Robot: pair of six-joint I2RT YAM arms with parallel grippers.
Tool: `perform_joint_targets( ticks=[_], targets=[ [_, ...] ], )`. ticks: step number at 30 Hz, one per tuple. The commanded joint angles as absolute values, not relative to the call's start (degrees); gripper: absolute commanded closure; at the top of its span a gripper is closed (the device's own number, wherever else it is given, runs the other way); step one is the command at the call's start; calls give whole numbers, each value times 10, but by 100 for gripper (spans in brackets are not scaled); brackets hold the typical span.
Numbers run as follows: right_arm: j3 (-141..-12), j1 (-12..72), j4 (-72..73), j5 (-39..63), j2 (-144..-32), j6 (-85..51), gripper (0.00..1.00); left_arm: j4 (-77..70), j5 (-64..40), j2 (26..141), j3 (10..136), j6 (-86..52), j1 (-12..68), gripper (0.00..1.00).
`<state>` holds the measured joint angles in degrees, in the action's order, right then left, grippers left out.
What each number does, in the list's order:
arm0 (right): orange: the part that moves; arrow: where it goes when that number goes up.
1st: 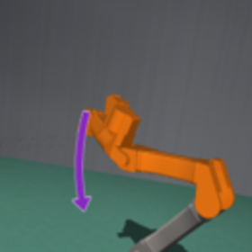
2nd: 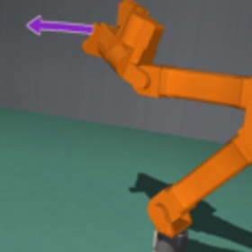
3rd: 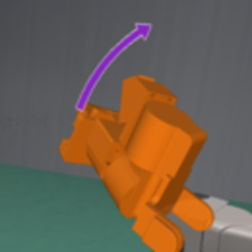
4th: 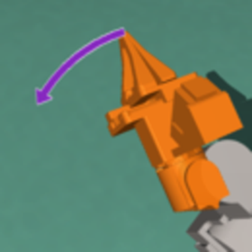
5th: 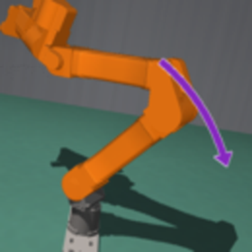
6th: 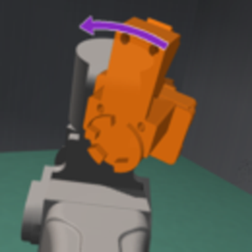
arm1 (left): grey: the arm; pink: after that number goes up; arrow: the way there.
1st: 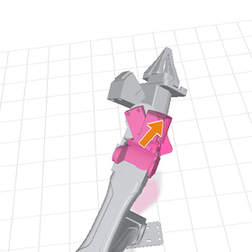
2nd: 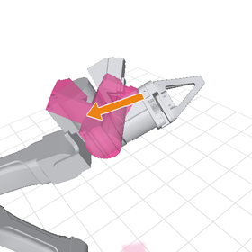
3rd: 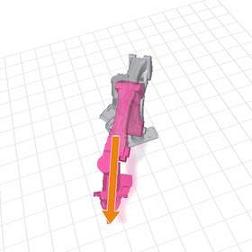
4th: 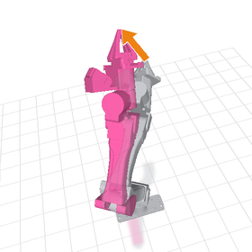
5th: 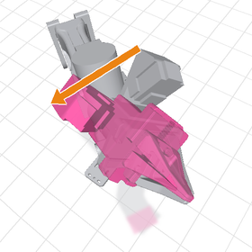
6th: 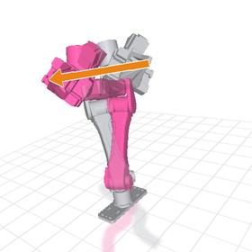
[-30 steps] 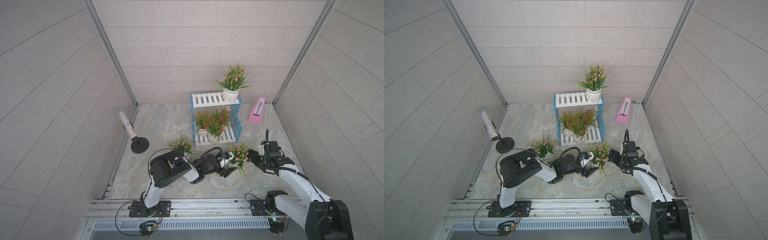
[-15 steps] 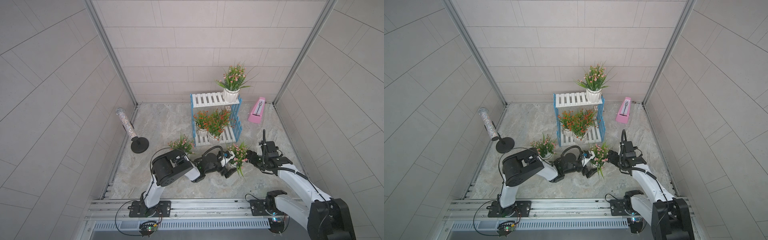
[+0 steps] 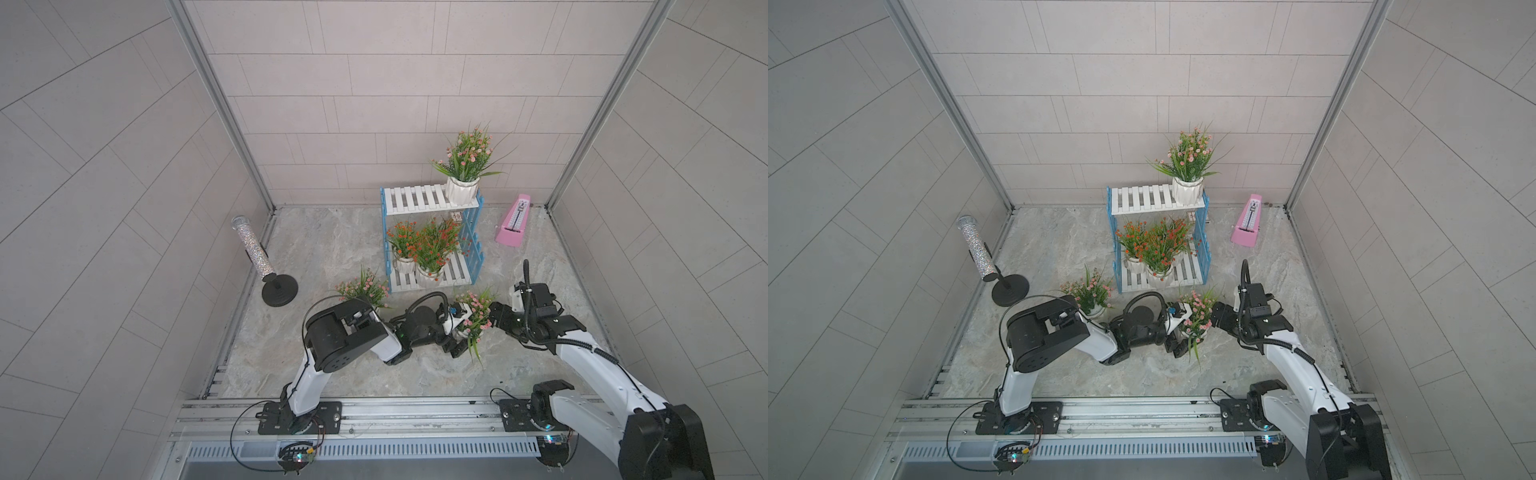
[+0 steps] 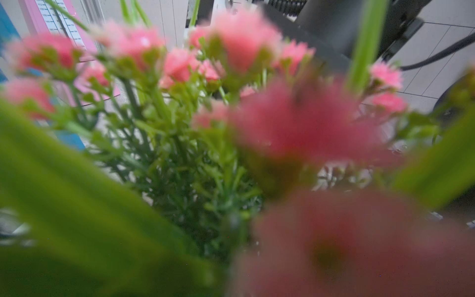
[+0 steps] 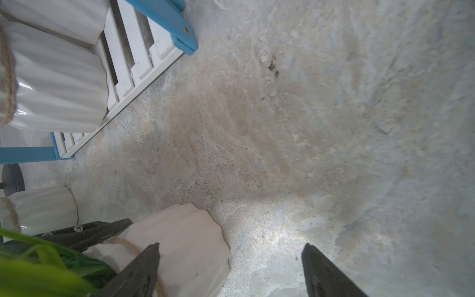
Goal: Place the baby's breath potted plants on the rack by color
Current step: Pick up the baby's breath potted plant from the center of the board.
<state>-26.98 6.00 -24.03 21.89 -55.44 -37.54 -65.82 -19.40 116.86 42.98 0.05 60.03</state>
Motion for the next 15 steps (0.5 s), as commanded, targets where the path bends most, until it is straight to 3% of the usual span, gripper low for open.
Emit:
perform_joint_targets(
  ticks=[1,15],
  targets=[
    [-281,64,-257,217,-540,-372,11,-657,-207,1168,436,4,606,10],
    [-325,58,-353,130,-443,-335,11,-646,-165,1089,387,6,614,15]
  ],
)
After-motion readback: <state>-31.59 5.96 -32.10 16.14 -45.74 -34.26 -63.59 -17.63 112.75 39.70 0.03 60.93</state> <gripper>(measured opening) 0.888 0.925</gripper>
